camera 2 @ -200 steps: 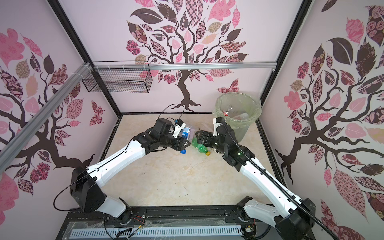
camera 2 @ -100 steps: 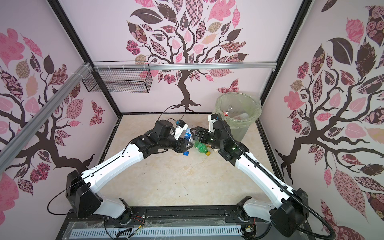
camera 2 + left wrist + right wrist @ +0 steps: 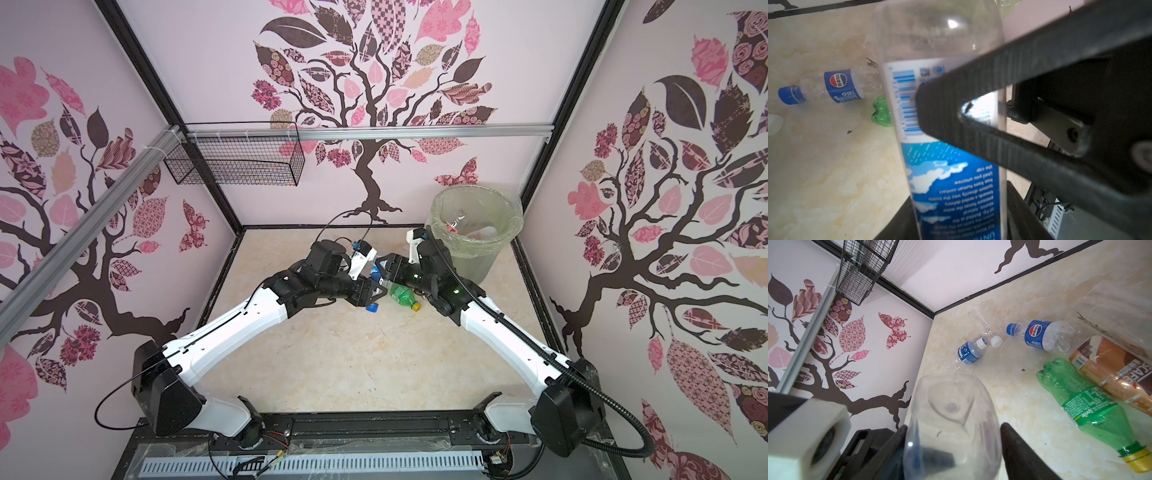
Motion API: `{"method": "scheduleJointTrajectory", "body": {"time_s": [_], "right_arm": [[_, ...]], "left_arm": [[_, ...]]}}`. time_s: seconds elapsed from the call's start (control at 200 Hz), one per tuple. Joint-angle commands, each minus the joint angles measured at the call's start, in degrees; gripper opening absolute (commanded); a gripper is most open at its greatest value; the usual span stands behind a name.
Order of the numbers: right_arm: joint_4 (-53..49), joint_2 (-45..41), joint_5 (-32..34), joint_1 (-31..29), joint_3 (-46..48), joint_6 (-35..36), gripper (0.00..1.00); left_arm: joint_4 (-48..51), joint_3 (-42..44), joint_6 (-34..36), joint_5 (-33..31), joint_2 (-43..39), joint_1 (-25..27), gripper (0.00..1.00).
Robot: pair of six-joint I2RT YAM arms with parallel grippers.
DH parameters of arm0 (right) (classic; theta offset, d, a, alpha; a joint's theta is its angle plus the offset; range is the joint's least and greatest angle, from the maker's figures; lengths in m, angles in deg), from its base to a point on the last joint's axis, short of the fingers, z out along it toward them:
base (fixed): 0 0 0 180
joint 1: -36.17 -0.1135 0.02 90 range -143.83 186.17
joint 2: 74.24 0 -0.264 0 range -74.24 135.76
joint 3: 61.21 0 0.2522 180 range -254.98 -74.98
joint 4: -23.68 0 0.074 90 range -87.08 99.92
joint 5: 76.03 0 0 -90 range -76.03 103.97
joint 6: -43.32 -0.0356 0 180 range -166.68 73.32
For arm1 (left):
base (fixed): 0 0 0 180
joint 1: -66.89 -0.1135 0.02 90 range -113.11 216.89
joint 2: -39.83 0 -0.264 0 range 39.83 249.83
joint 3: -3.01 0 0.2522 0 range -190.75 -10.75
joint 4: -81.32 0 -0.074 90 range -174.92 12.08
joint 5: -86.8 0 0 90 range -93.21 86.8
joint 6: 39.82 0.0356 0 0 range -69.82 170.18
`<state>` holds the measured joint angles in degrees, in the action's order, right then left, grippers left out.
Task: Throw the plastic bottles in the bin
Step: 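Bring right gripper to the bottle bottom and close on it, then carry the Untouched bottle over the bin with right gripper and release while left gripper opens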
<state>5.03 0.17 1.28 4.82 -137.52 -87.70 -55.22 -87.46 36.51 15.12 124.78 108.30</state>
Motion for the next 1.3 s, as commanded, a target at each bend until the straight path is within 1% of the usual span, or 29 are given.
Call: {"method": "scheduleJointTrajectory", "body": {"time_s": [0.0,0.135,0.185,0.285,0.375,0.45,0.64,0.73,0.8,0.89,0.98,1.03,1.075,1.115,1.16,1.2,1.25,1.295], "right_arm": [[-0.6,1.8,-0.2,0.0,-2.6,0.6,0.60],[-4.4,1.4,3.2,0.1,-5.4,4.1,0.54],[-6.2,1.0,5.0,0.1,-7.0,5.9,0.53],[-10.2,0.5,8.4,0.4,-11.2,9.7,0.51],[-14.9,0.5,12.7,0.8,-16.6,13.8,0.51],[-18.4,0.5,18.1,1.4,-21.6,17.9,0.51],[-24.1,1.4,31.2,6.3,-36.3,26.7,0.50],[-24.9,3.1,38.5,7.2,-44.5,32.1,0.49],[-24.8,4.9,43.3,7.4,-51.1,36.6,0.49],[-23.8,8.0,48.6,7.4,-60.4,42.0,0.49],[-20.9,11.0,52.7,7.5,-66.4,47.9,0.49],[-18.1,12.5,55.1,7.8,-66.7,51.5,0.49],[-16.4,13.9,56.2,8.8,-66.0,53.3,0.50],[-16.5,15.3,55.8,10.7,-64.8,52.5,0.50],[-17.3,16.5,54.0,13.1,-62.5,49.8,0.51],[-16.7,17.2,53.2,15.2,-57.6,48.1,0.53],[-15.1,18.1,53.3,17.0,-51.5,46.9,0.57],[-13.1,19.0,54.3,18.1,-46.4,46.9,0.66]], "left_arm": [[-1.2,1.3,0.2,0.3,-0.3,0.4,0.57],[-1.2,1.6,-0.1,-0.3,-1.0,0.3,0.61],[-1.4,1.8,-0.1,-0.9,-1.6,0.3,0.65],[-2.0,2.1,-0.4,-2.1,-3.3,0.3,0.77],[-1.7,1.1,-0.2,-2.6,-4.8,0.3,0.92],[-1.4,-0.8,-0.2,-2.9,-5.7,0.4,0.98],[-4.1,-6.7,-1.9,-2.0,-5.8,0.4,0.98],[-3.9,-11.4,-2.7,-1.1,-4.5,0.4,0.98],[-4.3,-14.2,-3.0,0.0,-3.6,0.3,0.98],[-4.8,-16.7,-3.0,-0.1,-3.1,0.4,0.98],[-4.7,-18.3,-2.4,-0.1,-2.7,0.4,0.98],[-4.7,-18.3,-2.0,-0.3,-2.6,0.4,0.98],[-4.6,-18.0,-1.8,-0.5,-2.5,0.4,0.98],[-4.6,-17.5,-1.5,-0.7,-2.5,0.4,0.98],[-4.7,-16.7,-1.3,-1.0,-2.4,0.4,0.98],[-4.7,-16.2,-1.2,-1.1,-2.5,0.5,0.98],[-4.7,-15.3,-1.2,-1.1,-2.5,0.4,0.98],[-4.6,-14.7,-1.1,-1.1,-2.7,0.4,0.98]]}}
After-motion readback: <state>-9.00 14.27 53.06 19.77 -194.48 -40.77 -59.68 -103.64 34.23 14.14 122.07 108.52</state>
